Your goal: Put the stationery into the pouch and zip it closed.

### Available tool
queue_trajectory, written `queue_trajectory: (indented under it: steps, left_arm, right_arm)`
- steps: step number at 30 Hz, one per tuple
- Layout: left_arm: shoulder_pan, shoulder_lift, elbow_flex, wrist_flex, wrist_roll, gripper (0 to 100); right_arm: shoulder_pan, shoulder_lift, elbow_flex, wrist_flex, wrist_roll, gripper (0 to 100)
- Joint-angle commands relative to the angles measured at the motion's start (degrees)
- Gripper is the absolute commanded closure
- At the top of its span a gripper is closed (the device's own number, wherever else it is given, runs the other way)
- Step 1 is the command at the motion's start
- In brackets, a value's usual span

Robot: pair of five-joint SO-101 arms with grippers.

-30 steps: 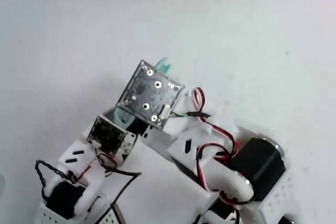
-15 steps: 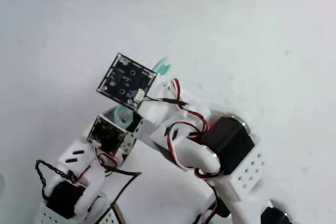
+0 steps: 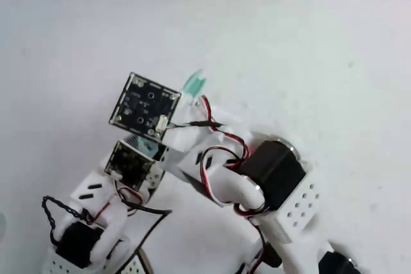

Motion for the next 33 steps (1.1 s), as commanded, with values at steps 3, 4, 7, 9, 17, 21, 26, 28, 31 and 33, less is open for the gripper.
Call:
queue_trajectory:
  steps: [3, 4, 7, 9, 17, 21, 26, 28, 31, 33]
  left_arm:
    - [0.66, 0.04, -0.09, -0.88, -0.44, 98]
    - [0.66, 0.04, -0.09, -0.88, -0.44, 98]
    - [0.66, 0.04, -0.09, -0.88, -0.44, 98]
    - [0.66, 0.04, -0.09, -0.88, -0.44, 98]
    - [0.66, 0.04, -0.18, -0.88, -0.44, 98]
    - [0.66, 0.04, -0.18, -0.88, -0.44, 98]
    - [0.66, 0.04, -0.18, -0.88, -0.44, 98]
    - [0.66, 0.04, -0.09, -0.88, -0.44, 98]
    - [0.66, 0.04, -0.09, -0.88, -0.44, 98]
    - [0.66, 0.04, -0.09, -0.88, -0.44, 98]
  right_arm:
    - [-10.59, 1.27, 1.32, 2.07, 0.44, 97.8]
    - [-11.74, 1.19, 1.05, 2.95, 0.44, 97.8]
    - [-14.64, 1.19, 1.05, 4.70, 0.00, 97.8]
    - [-15.43, 1.19, 1.05, 5.23, -0.62, 97.8]
    - [-5.05, -2.59, -5.80, 4.53, -0.44, 97.4]
    - [7.16, -4.62, -11.16, 1.89, -0.70, 86.3]
    - [13.67, -2.33, -6.95, -3.91, -0.26, 87.0]
    - [14.20, -0.48, -4.66, -6.11, -0.26, 94.6]
    - [14.02, 2.33, -2.81, -5.85, -0.18, 96.8]
    - [13.67, 3.56, -2.81, -3.56, 0.09, 98.2]
